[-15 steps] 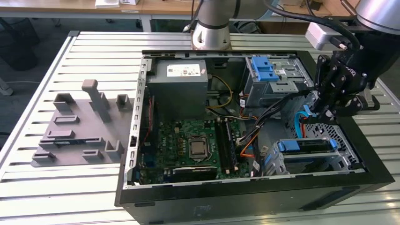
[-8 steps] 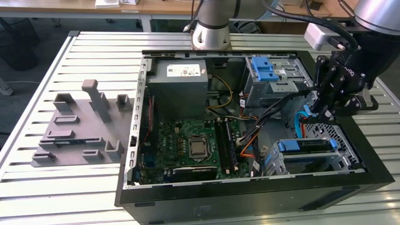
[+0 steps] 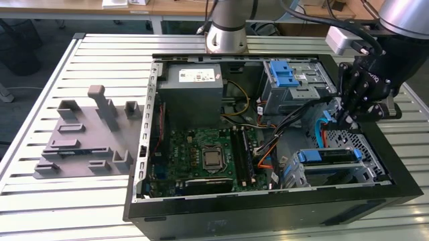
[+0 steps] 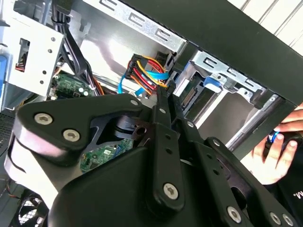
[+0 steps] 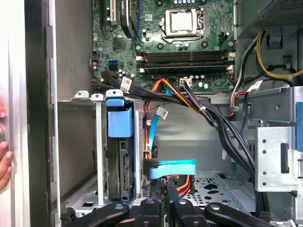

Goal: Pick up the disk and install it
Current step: 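Insert the first disk wire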

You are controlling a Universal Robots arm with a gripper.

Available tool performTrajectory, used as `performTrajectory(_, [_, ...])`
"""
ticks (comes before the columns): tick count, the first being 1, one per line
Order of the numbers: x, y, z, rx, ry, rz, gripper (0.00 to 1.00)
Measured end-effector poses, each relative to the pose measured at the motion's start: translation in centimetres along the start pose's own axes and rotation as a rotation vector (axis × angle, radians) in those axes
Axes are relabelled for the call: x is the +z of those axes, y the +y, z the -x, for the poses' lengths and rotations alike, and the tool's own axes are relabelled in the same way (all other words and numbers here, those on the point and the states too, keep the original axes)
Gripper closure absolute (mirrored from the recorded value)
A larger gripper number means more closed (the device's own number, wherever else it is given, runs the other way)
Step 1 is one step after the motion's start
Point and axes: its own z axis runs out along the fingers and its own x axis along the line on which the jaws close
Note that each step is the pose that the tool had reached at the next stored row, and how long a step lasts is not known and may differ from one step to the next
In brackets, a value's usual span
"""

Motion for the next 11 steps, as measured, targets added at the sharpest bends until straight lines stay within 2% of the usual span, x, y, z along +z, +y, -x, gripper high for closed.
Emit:
performTrajectory(3, [0.06,-0.01,0.01,0.0,-0.0152,0.0005,0.84])
performTrajectory(4, [0.1,-0.01,0.01,0.0,-0.0182,0.0007,0.84])
performTrajectory(8, [0.23,-0.01,-0.19,0.0,-0.0185,0.0007,0.84])
performTrajectory(11, [0.31,-0.03,-0.72,0.0,-0.0185,0.0007,0.84])
